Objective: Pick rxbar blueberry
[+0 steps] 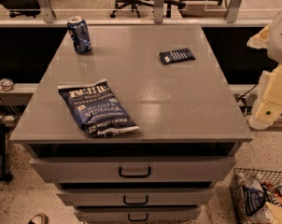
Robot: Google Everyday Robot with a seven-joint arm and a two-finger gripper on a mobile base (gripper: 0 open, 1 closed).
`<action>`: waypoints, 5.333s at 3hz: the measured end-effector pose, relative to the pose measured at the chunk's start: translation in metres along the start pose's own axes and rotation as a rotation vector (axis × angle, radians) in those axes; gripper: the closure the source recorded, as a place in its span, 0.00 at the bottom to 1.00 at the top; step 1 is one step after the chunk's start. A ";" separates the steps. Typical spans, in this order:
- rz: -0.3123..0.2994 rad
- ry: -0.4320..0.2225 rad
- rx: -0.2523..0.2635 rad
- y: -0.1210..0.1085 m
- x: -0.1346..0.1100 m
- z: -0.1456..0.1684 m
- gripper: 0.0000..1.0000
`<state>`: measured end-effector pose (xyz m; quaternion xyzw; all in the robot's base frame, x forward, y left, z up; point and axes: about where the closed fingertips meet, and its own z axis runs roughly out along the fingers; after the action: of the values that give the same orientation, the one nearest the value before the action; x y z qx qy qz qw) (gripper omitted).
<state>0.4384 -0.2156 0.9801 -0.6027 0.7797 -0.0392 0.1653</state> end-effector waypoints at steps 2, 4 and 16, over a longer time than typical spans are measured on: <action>-0.040 -0.045 0.005 -0.010 -0.007 0.010 0.00; -0.067 -0.153 0.051 -0.093 -0.040 0.068 0.00; 0.302 -0.472 -0.022 -0.271 -0.101 0.250 1.00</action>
Offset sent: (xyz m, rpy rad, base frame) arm 0.0280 0.0093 -0.0164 0.0608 -0.0258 0.1016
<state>0.7875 -0.1585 0.8361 -0.4740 0.8008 0.1358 0.3400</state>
